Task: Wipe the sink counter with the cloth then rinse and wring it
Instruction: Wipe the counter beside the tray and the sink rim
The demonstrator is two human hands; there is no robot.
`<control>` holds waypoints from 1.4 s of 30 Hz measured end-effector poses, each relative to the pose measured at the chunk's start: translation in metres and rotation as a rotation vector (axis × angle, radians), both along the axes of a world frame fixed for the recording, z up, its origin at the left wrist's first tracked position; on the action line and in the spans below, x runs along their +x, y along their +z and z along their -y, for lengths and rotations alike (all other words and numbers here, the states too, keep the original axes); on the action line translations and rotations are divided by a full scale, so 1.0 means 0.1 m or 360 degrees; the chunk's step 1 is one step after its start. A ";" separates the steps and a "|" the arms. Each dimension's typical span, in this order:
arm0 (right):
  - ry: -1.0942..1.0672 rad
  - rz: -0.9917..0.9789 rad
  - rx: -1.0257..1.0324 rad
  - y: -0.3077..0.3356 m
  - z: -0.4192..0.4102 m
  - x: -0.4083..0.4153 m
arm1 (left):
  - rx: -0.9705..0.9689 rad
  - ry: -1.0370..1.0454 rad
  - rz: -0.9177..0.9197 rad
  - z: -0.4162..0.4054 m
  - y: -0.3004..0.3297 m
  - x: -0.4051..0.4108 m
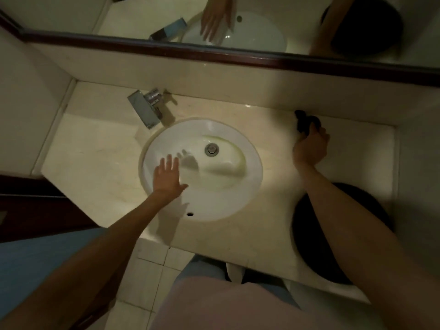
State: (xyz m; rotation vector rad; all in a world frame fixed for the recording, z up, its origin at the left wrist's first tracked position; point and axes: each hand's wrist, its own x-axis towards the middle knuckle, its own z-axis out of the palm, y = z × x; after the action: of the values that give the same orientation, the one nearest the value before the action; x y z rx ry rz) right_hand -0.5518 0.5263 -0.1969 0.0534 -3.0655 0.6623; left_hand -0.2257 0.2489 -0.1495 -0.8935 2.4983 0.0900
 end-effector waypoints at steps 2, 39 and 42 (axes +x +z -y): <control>0.0189 -0.0055 0.0069 0.02 0.30 -0.04 | -0.0203 0.0217 0.0064 0.22 -0.03 0.02; 0.0284 -0.0043 -0.0329 0.12 2.10 0.64 | -0.0081 0.0195 -0.0073 1.08 -0.03 0.21; 0.0305 0.0016 -0.0346 0.10 2.29 0.70 | -0.0126 0.0140 -0.0071 1.11 -0.04 0.17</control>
State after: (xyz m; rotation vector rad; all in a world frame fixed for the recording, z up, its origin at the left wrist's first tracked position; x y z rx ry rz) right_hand -0.4822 0.2978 -0.1871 0.3464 -3.0011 1.0033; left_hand -0.2090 0.1381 -0.1531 -1.0446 2.5186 0.0404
